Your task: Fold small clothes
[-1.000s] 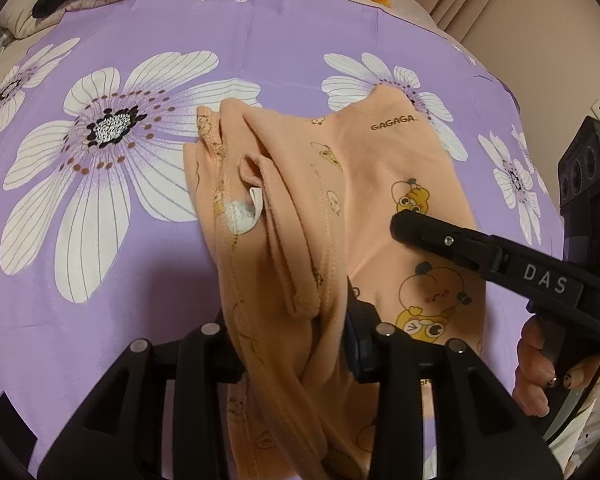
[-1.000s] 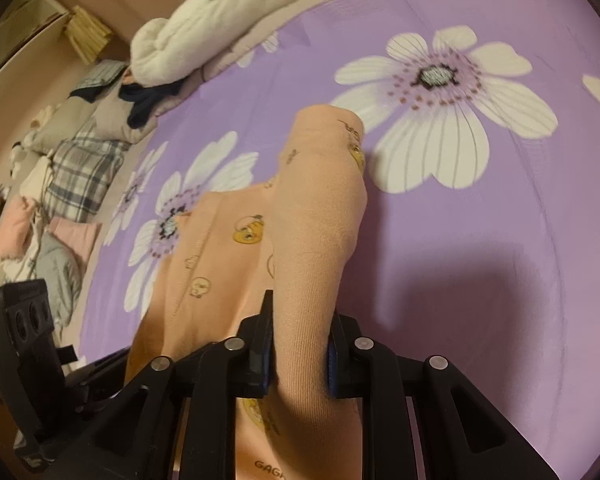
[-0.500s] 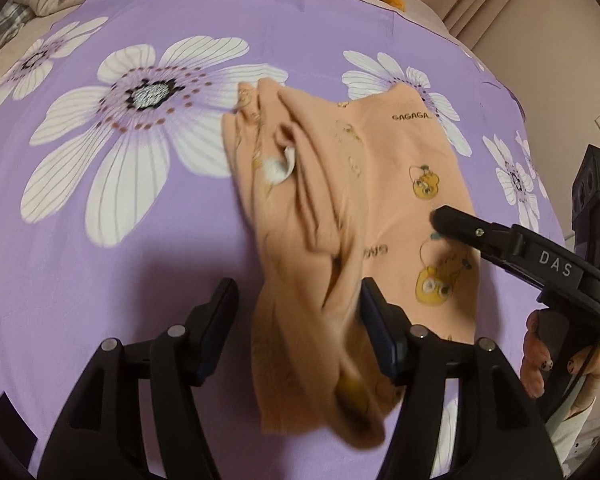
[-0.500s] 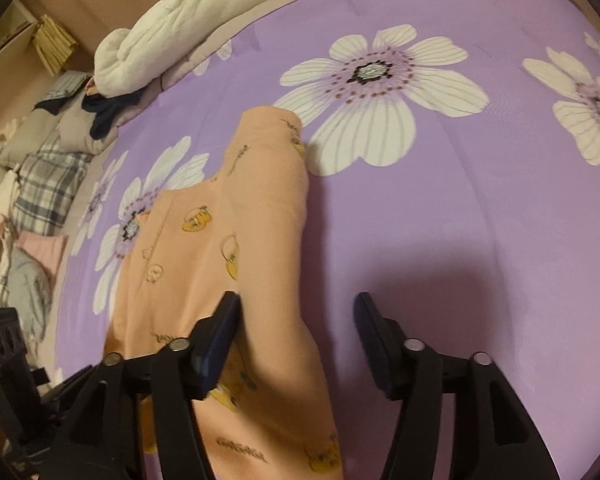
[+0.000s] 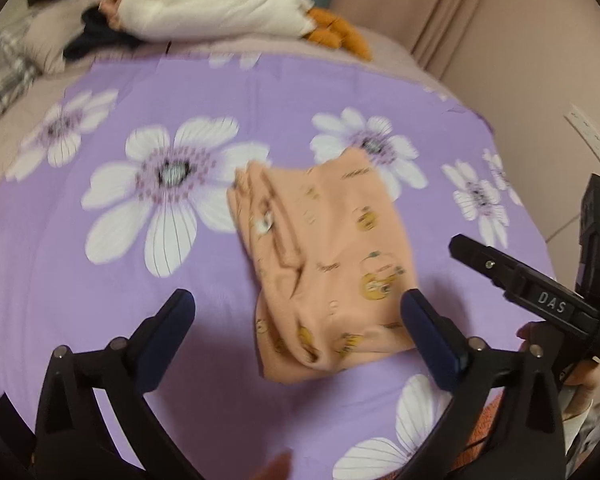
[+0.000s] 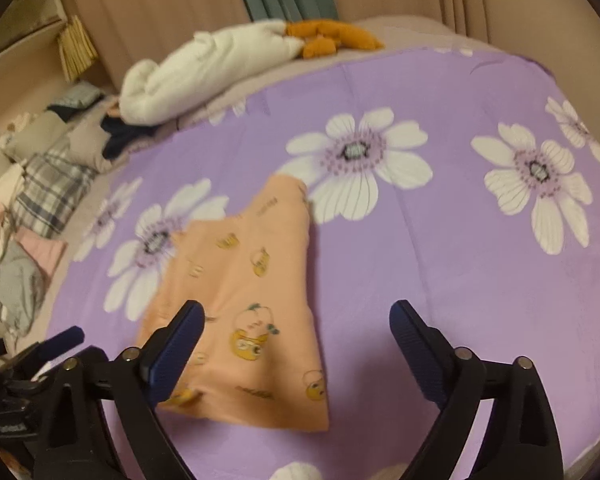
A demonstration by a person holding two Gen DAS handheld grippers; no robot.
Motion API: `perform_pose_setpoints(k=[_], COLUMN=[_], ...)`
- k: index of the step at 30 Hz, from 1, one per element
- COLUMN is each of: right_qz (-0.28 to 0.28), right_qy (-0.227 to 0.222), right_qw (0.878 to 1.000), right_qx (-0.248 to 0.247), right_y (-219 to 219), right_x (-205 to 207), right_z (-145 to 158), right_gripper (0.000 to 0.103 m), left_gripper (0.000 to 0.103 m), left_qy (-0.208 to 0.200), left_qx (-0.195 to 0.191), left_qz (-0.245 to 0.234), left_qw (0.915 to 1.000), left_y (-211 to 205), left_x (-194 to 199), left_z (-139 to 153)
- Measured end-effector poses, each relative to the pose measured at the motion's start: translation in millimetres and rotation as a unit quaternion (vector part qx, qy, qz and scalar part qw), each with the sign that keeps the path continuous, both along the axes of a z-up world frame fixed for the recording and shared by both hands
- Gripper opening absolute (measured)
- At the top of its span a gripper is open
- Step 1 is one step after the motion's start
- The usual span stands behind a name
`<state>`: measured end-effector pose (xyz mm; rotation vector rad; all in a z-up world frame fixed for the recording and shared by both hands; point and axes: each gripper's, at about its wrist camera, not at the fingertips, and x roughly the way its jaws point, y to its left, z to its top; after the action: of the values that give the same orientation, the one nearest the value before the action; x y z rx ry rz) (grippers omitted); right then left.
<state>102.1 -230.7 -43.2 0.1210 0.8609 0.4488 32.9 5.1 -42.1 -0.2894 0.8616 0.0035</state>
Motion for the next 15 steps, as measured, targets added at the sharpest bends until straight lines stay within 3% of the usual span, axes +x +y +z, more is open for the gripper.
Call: perform_pose_setpoints(k=[7, 15], right_qz=[0.000, -0.002], right_qy=[-0.029, -0.051], right_qw=[0.999, 0.999], right_qx=[0.019, 0.004], right_y=[-2, 4], right_x=[-26, -47], right_z=[23, 31], right_gripper=[0.100, 0.102], left_gripper=[0.103, 0.103], left_qy=[-0.051, -0.064], left_qx=[0.039, 0.041], left_qz=[0.009, 0.022], left_qw=[0.9979, 0.9969], left_y=[-6, 0], left_x=[-26, -42], left_z=[37, 44])
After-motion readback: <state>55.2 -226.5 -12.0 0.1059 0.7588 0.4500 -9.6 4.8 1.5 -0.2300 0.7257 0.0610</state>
